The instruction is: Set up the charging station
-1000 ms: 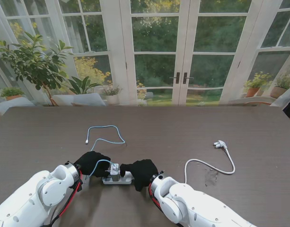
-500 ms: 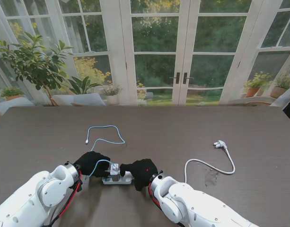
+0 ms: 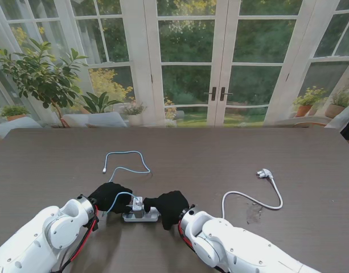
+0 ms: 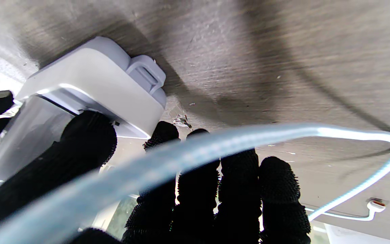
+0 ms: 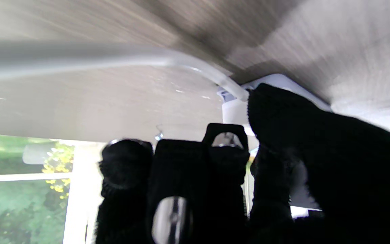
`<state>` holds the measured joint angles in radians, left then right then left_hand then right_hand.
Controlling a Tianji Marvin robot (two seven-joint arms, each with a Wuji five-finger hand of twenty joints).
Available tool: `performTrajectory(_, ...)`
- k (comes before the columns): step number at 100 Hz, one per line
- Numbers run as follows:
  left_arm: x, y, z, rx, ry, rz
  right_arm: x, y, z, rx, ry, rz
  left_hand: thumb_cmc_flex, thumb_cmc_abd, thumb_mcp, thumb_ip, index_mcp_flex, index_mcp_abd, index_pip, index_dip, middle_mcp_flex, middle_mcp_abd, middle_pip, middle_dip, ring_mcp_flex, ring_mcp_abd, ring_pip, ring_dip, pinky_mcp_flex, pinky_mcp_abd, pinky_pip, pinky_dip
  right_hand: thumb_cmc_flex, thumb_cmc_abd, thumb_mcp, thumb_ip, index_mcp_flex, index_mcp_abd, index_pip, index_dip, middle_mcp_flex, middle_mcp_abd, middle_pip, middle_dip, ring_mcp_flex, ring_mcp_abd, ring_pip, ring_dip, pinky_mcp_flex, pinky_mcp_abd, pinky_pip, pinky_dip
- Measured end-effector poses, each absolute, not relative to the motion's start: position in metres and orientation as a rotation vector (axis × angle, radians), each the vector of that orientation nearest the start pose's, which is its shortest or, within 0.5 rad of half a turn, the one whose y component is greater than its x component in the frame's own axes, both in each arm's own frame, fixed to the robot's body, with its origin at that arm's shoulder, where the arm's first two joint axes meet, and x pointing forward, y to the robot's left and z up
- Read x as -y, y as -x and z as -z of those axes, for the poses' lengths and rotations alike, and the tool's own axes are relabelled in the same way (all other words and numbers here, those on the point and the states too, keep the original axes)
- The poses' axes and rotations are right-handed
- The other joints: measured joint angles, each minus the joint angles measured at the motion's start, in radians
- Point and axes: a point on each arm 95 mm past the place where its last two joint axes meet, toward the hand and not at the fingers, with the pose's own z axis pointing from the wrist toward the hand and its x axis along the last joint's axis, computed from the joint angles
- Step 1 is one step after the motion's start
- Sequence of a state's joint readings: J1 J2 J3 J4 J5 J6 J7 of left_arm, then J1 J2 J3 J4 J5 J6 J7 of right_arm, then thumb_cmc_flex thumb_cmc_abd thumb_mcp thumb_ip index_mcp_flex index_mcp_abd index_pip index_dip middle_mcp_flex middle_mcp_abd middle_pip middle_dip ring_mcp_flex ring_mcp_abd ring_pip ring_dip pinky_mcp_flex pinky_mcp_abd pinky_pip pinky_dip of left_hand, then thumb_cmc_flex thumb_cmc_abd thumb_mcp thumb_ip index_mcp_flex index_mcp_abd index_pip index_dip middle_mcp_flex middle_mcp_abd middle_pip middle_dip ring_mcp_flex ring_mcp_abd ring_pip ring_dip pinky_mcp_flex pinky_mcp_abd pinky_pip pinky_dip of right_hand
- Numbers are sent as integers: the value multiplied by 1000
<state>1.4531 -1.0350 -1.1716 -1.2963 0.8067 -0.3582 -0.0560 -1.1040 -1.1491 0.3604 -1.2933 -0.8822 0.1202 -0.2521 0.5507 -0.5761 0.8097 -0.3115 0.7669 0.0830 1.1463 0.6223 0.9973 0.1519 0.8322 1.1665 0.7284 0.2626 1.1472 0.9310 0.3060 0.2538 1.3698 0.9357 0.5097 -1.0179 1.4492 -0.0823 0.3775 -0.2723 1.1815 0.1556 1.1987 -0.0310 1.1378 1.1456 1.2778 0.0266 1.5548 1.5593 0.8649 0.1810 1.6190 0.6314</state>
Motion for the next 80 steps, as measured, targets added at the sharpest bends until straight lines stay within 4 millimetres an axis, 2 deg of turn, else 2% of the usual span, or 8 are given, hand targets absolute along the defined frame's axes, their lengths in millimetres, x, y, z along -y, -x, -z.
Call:
performTrajectory(6,-45,-412,388,-1781,1348,1564,-174,-393,400,-1826,-839,-1661,0,0,5,0,13,6,0,6,0,0,0,0,0,0,0,0,0,0,0,0,0,0,0,0,2,-154,-2,59,-11,-5,0,1,0,-4,0,0,0,-9,0,0)
performTrajectory(15,-47,-412,387,-1780,1347,1560,-171,-403,397,-1845,-897,-1605,0,0,1,0,13,3,0,-8,0,2,0,0,0,0,0,0,0,0,0,0,-5,0,0,0,-14,-306,-24,-100,-11,-3,0,2,0,-2,0,0,0,-9,0,0)
performTrajectory(24,-47,-412,387,-1780,1347,1560,-173,-394,391,-1872,-900,-1594,0,0,1,0,13,-1,-3,-9,0,2,0,0,0,0,0,0,0,0,0,0,-68,46,0,-2,-25,-92,-22,-119,-30,-2,-1,-4,0,-1,0,0,0,-9,0,0)
performTrajectory(31,-47,-413,387,-1779,1347,1560,-172,-389,395,-1842,-954,-1629,0,0,1,0,13,-1,-3,-9,0,2,0,0,0,0,0,0,0,0,0,0,-138,127,1,-8,-28,-21,-22,-110,-43,-2,-4,-16,0,-1,0,0,0,-9,0,0)
performTrajectory(39,-46,-413,387,-1781,1346,1560,-169,-386,398,-1814,-998,-1637,0,0,1,0,13,-2,-7,-10,0,2,0,0,0,0,0,0,0,0,0,0,-293,343,1,-8,-85,-12,-19,-87,-57,-2,-25,-42,0,-1,0,0,0,-9,0,0)
performTrajectory(51,-46,-414,387,-1783,1344,1558,-165,-387,398,-1793,-1022,-1610,0,0,-3,0,13,-2,-12,-10,0,2,-1,0,0,0,0,0,0,0,0,0,-406,572,-91,70,-142,175,-23,-78,-96,1,-49,-101,0,-1,0,0,-2,-9,0,1)
performTrajectory(73,-47,-414,386,-1788,1335,1548,-159,-393,394,-1740,-1075,-1600,-15,0,-7,0,14,7,-329,-50,-60,29,-241,-225,-77,12,-252,-120,-98,0,-67,-84,-476,673,-373,77,-148,223,-23,-61,-166,13,-125,-213,0,9,-65,0,-26,-8,0,8)
performTrajectory(80,-48,-414,385,-1789,1330,1535,-157,-395,392,-1716,-1085,-1604,-51,0,9,52,14,33,-519,-91,-105,40,-330,-335,-123,13,-354,-175,-148,0,-146,-162,-483,704,-453,77,-147,208,-23,-61,-186,24,-164,-254,0,25,-129,0,-46,7,-3,5)
